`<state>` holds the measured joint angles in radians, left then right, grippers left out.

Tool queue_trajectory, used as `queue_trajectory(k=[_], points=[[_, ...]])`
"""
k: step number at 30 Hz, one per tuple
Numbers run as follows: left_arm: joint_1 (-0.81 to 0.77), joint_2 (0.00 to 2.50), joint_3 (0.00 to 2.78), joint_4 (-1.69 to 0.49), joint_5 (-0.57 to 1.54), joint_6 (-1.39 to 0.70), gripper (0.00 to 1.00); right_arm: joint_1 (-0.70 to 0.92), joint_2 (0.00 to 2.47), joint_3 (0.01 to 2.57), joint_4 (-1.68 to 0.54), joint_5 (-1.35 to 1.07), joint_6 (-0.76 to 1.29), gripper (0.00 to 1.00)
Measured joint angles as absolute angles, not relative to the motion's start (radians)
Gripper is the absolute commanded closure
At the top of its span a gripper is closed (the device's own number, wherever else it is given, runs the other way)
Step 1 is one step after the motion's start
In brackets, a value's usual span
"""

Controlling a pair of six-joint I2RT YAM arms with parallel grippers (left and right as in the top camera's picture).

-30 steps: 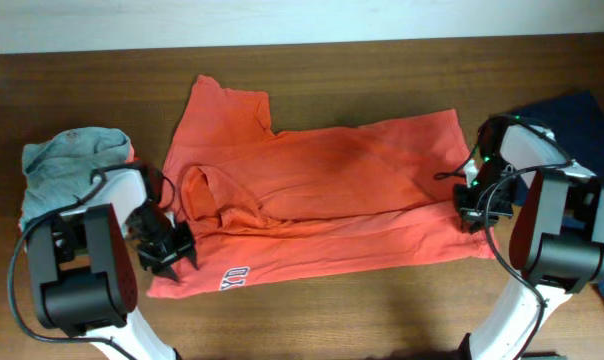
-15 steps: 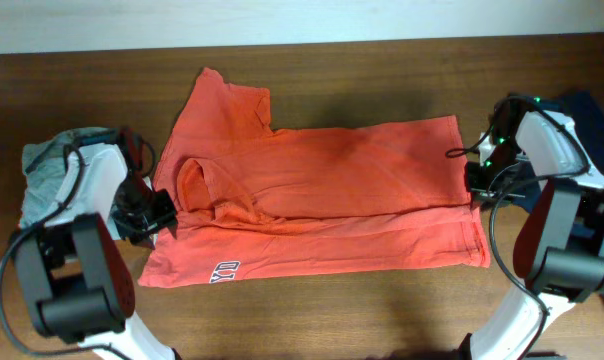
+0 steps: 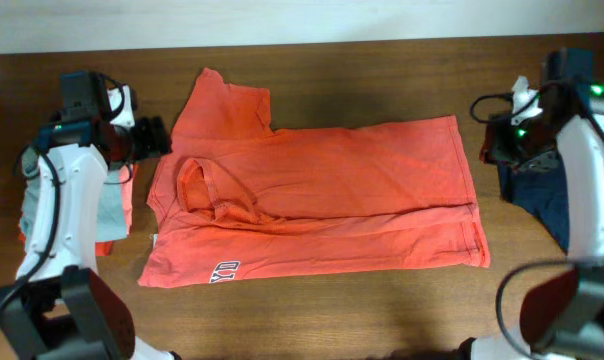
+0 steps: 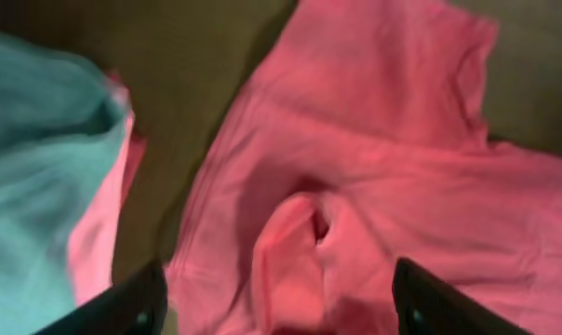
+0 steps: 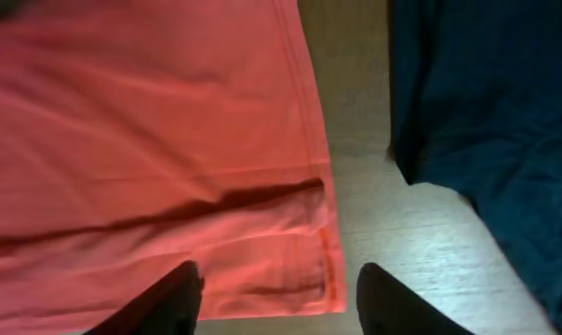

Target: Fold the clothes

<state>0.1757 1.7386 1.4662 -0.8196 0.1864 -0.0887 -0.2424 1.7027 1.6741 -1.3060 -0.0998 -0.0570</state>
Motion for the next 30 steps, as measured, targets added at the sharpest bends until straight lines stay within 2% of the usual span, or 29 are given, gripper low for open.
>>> queue_trajectory(k=[5,16,25,27,29,30], points=[[0.175,1.888,1.546,-0.797,0.26,-0.024,0.23,-0.242,1.665,1.678,-1.335,-0.126,-0.056,0.4],[0.172,2.304,2.028,-0.94,0.298,0.073,0.23,-0.242,1.665,1.678,-1.358,-0.138,-0.056,0.4],[0.143,2.46,2.074,-0.916,0.308,0.134,0.23,-0.242,1.665,1.678,-1.36,-0.141,-0.057,0.4],[0.137,2.462,2.077,-0.91,0.307,0.139,0.26,-0.243,1.665,1.678,-1.361,-0.141,-0.056,0.4],[0.133,2.464,2.078,-0.907,0.308,0.143,0.37,-0.242,1.665,1.678,-1.361,-0.141,-0.056,0.4],[0.132,2.465,2.078,-0.908,0.308,0.147,0.47,-0.243,1.665,1.678,-1.362,-0.141,-0.057,0.4]])
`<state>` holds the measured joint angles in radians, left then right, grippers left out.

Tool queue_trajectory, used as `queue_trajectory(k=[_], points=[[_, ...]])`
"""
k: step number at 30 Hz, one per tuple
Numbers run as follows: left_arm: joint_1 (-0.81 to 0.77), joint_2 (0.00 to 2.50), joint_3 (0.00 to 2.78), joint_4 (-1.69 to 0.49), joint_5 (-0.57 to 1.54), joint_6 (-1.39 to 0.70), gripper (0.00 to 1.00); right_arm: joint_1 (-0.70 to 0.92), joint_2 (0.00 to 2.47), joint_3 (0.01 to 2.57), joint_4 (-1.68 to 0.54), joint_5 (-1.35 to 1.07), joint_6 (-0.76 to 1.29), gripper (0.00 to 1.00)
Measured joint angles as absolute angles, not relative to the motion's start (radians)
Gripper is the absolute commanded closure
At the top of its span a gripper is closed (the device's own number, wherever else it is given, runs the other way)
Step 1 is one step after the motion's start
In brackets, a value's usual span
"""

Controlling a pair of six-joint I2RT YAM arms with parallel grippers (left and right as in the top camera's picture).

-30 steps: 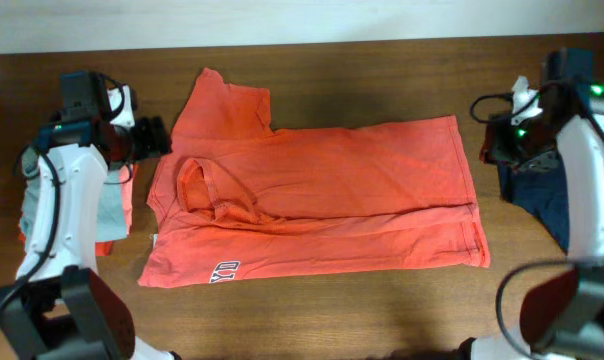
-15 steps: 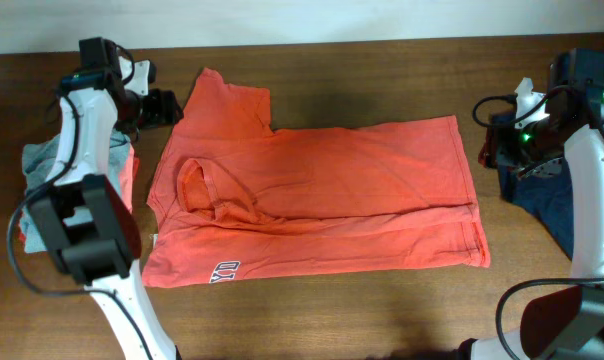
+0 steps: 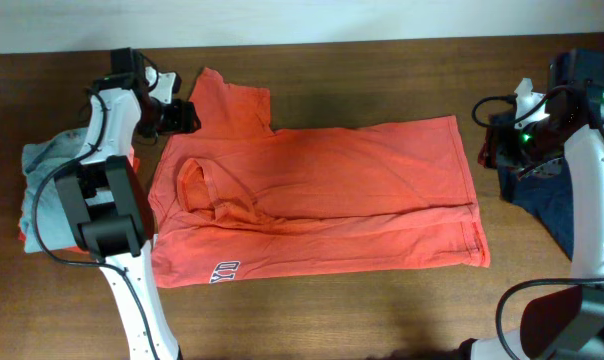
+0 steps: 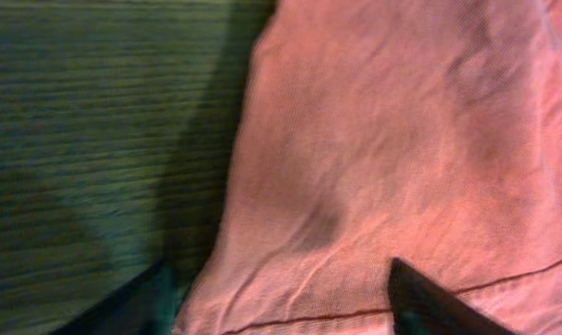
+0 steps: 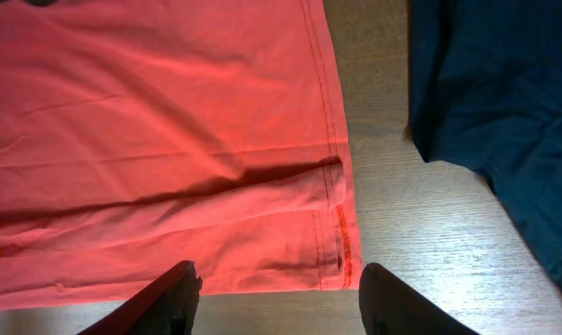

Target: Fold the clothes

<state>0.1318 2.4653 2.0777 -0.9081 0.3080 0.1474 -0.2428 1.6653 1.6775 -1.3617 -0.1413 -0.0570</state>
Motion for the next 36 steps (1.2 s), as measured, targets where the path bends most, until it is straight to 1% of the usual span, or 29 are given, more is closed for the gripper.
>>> queue_trajectory(k=[2,3,4,8,10,11,14,16,18,19,21,23,26,36], points=[[0.131,2.467,2.078,-0.908,0.308,0.15,0.63,-0.242,1.665,1.678,-1.361,-0.141,-0.056,0.4],[0.131,2.47,2.078,-0.908,0.308,0.151,0.69,-0.242,1.665,1.678,-1.361,-0.141,-0.056,0.4],[0.131,2.474,2.078,-0.908,0.308,0.155,0.73,-0.242,1.665,1.678,-1.361,-0.141,-0.056,0.4],[0.132,2.477,2.078,-0.916,0.308,0.159,0.83,-0.243,1.665,1.678,-1.355,-0.141,-0.057,0.4],[0.132,2.477,2.078,-0.925,0.308,0.161,0.84,-0.243,1.665,1.678,-1.341,-0.141,-0.056,0.4],[0.132,2.477,2.078,-0.932,0.308,0.161,0.88,-0.242,1.665,1.678,-1.329,-0.141,-0.056,0.41],[0.132,2.477,2.079,-0.951,0.305,0.152,0.94,-0.242,1.669,1.678,-1.282,-0.141,-0.057,0.4],[0.132,2.477,2.08,-0.963,0.296,0.131,0.96,-0.242,1.684,1.678,-1.227,-0.141,-0.056,0.39],[0.132,2.477,2.08,-0.974,0.294,0.103,0.97,-0.242,1.711,1.678,-1.176,-0.141,-0.057,0.32],[0.132,2.477,2.08,-0.977,0.294,0.089,0.96,-0.242,1.728,1.678,-1.151,-0.142,-0.054,0.31],[0.132,2.477,2.082,-0.98,0.29,0.05,0.96,-0.242,1.794,1.678,-1.055,-0.141,-0.056,0.24],[0.132,2.477,2.083,-0.981,0.288,0.034,0.96,-0.242,1.842,1.678,-0.994,-0.142,-0.055,0.22],[0.132,2.477,2.083,-0.982,0.288,0.017,0.96,-0.242,1.935,1.679,-0.871,-0.161,-0.057,0.21],[0.132,2.477,2.083,-0.982,0.288,-0.001,0.96,-0.242,2.191,1.678,-0.633,-0.265,-0.052,0.21]])
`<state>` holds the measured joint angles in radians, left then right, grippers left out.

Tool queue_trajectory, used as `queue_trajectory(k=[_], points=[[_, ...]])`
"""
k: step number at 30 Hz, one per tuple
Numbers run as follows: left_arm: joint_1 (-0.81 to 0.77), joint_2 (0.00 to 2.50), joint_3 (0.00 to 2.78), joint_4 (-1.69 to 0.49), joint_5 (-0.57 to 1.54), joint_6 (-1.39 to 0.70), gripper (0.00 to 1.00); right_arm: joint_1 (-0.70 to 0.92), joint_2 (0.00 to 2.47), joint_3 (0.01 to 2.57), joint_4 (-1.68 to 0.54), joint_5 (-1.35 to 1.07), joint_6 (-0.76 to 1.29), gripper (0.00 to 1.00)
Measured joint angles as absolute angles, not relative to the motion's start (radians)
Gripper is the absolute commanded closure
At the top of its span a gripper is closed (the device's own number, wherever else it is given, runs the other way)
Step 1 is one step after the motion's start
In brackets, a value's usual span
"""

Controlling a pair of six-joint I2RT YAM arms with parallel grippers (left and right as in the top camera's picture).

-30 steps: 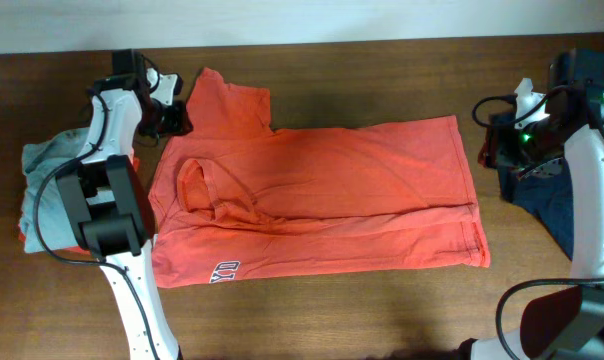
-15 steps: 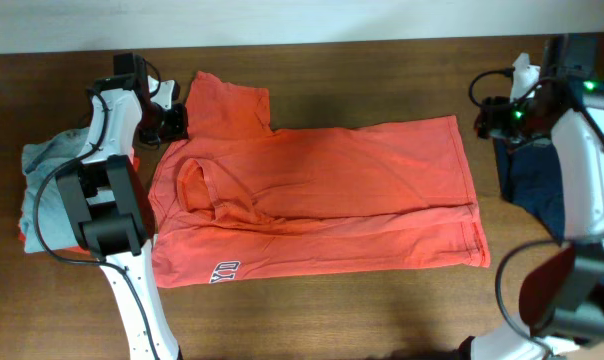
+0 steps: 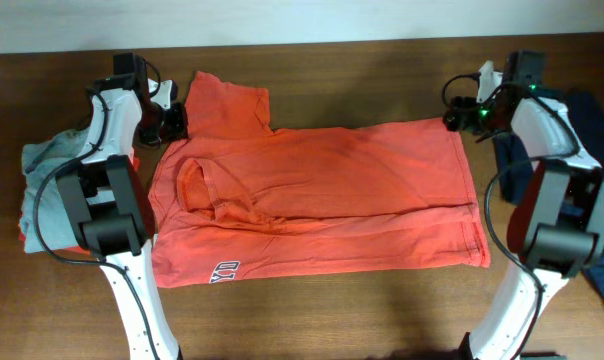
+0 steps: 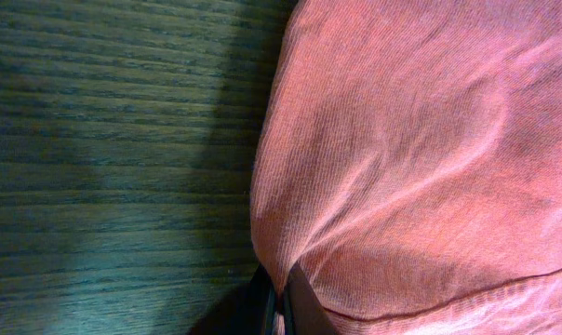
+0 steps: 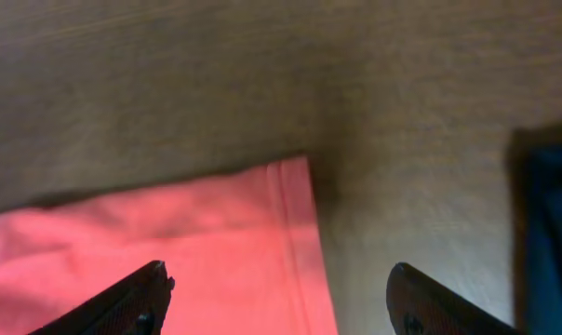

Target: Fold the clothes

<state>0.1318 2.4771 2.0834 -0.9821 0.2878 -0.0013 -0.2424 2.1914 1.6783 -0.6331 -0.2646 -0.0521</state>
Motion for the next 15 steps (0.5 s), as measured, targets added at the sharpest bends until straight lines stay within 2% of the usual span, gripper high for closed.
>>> queue_trajectory(k=[15], points=[[0.102,2.477,2.083,-0.98,0.28,-0.002,0.96,-0.225,2.264,1.678,-0.532,-0.283,-0.05,0.23]])
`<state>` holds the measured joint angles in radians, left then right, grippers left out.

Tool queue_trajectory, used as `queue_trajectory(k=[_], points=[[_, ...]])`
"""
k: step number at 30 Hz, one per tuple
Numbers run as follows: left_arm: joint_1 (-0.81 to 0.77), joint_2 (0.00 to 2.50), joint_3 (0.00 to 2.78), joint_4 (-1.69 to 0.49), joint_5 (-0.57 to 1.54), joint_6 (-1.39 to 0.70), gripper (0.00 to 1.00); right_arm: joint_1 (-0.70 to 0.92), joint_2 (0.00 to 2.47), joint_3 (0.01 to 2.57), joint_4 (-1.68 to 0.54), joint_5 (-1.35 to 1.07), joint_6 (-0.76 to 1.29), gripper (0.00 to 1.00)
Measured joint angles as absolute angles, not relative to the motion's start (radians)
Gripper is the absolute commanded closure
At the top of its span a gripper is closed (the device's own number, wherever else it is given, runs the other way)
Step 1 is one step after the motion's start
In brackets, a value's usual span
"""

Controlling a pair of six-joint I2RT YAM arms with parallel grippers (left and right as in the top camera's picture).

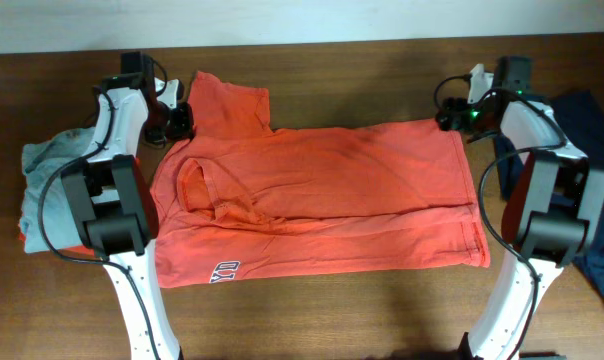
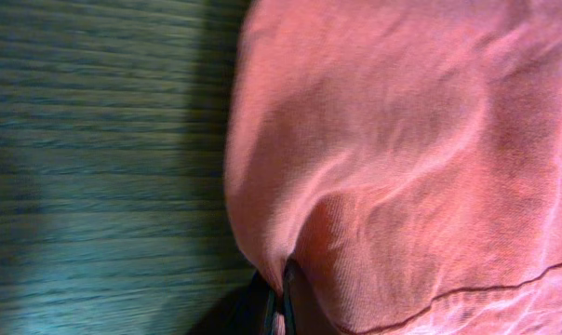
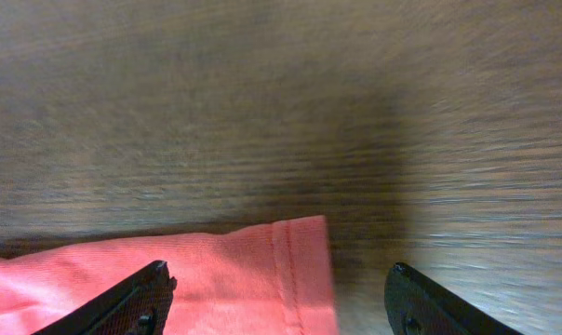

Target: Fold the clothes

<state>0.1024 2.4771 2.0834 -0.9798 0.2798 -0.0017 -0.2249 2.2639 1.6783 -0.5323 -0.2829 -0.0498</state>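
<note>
An orange T-shirt (image 1: 322, 190) lies spread across the table, collar to the left and its near long side folded over. My left gripper (image 1: 178, 118) is at the far-left sleeve (image 1: 227, 105), shut on the sleeve's edge (image 2: 279, 300), with the cloth bunched into a small fold between the jaws. My right gripper (image 1: 452, 118) is open at the far-right hem corner. In the right wrist view the hem corner (image 3: 295, 261) lies between the spread fingertips (image 3: 153, 279).
A pile of grey-teal and orange clothes (image 1: 47, 185) sits at the left table edge. A dark blue garment (image 1: 582, 140) lies at the right edge, behind the right arm. Bare wood shows beyond the shirt's far side.
The left gripper stays shut on the sleeve edge, and the cloth there is drawn up into a tighter fold. The right gripper has moved slightly, so the hem corner sits more squarely between its open fingers.
First the left gripper was open near the collar beside the clothes pile, the right open over the near-right hem. Then the left was open at the far sleeve. Then it was shut on the sleeve edge and the right was open at the far-right hem corner, as now.
</note>
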Motion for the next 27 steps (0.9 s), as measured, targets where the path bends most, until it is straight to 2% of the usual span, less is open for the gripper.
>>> queue_trajectory(k=[6,15,17,19,25,27], points=[[0.097,2.477,2.084,-0.98,0.281,-0.002,0.95,-0.21,2.278,1.68,-0.507,-0.283,-0.03,0.33],[0.097,2.477,2.084,-0.98,0.281,-0.002,0.96,-0.209,2.289,1.68,-0.489,-0.274,0.002,0.87],[0.097,2.477,2.084,-0.98,0.281,-0.002,0.96,-0.209,2.291,1.68,-0.489,-0.269,0.008,0.96],[0.097,2.477,2.084,-0.98,0.281,-0.002,1.0,-0.209,2.292,1.68,-0.49,-0.266,0.017,0.96],[0.097,2.477,2.085,-0.982,0.281,-0.005,1.0,-0.21,2.292,1.681,-0.497,-0.267,0.053,0.96],[0.097,2.478,2.091,-1.013,0.281,-0.005,1.0,-0.213,2.292,1.682,-0.508,-0.267,0.075,0.93]])
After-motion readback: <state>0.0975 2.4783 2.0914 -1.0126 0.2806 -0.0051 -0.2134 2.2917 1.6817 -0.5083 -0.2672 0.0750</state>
